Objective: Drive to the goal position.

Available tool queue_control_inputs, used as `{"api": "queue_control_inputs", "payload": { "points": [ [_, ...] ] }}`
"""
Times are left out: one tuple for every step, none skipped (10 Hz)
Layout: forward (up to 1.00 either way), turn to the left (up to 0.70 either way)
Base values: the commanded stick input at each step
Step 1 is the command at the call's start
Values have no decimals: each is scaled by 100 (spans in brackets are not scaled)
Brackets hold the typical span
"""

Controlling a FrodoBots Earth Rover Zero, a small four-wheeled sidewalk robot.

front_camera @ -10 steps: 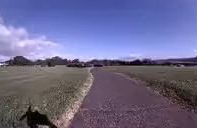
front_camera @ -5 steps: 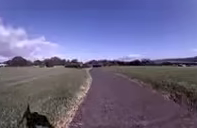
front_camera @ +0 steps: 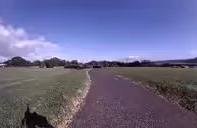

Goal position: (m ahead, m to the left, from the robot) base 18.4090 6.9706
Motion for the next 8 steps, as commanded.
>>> {"api": "queue_control_inputs", "payload": {
  "points": [
    [70,0],
    [70,0],
    [70,0],
    [70,0],
    [70,-11],
    [70,-13],
    [70,-14],
    [70,-12]
  ]
}}
